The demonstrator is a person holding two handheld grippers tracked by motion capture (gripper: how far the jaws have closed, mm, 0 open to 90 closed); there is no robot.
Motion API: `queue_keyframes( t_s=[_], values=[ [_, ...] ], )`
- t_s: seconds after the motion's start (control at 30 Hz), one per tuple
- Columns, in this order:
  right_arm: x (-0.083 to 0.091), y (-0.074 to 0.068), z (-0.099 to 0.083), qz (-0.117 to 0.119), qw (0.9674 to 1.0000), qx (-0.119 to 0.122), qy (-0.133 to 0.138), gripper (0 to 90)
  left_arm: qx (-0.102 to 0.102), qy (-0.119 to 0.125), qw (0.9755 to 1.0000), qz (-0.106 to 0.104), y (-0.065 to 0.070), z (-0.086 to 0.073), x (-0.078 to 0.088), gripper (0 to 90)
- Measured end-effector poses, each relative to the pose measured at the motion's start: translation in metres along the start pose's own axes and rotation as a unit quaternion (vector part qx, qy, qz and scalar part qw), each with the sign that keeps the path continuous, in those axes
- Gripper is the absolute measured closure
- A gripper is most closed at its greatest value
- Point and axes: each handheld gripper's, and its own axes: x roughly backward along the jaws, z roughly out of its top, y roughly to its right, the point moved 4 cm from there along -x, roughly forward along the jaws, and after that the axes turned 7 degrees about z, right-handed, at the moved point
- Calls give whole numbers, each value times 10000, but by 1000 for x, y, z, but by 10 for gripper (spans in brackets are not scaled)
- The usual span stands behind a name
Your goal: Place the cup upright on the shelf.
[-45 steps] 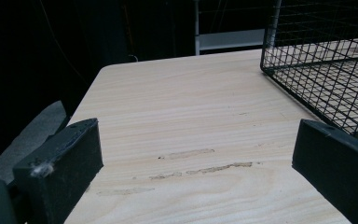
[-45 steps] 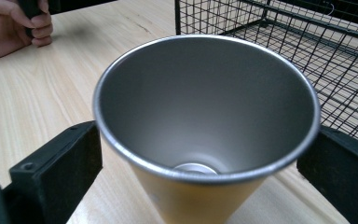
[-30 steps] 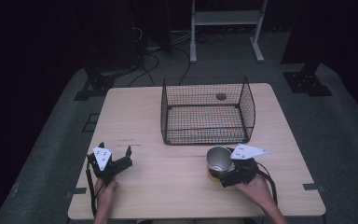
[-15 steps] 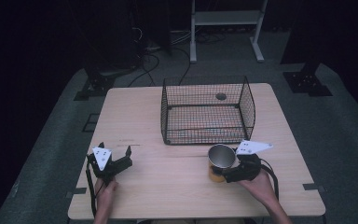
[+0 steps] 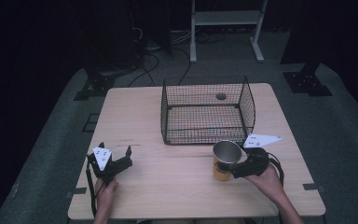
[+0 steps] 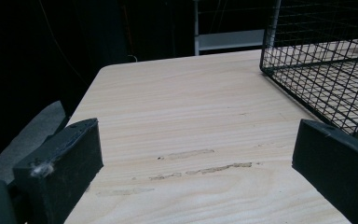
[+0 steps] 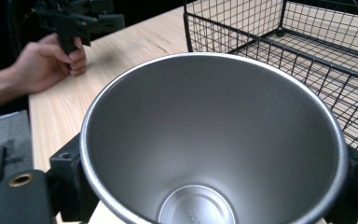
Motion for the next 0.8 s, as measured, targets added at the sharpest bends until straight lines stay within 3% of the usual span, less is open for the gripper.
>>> queue_keyframes(
  t_s=[0.8],
  values=[
    [20,5,59,296,9995,132,40,125,26,7,10000,-10,0,0,0,8]
  ],
)
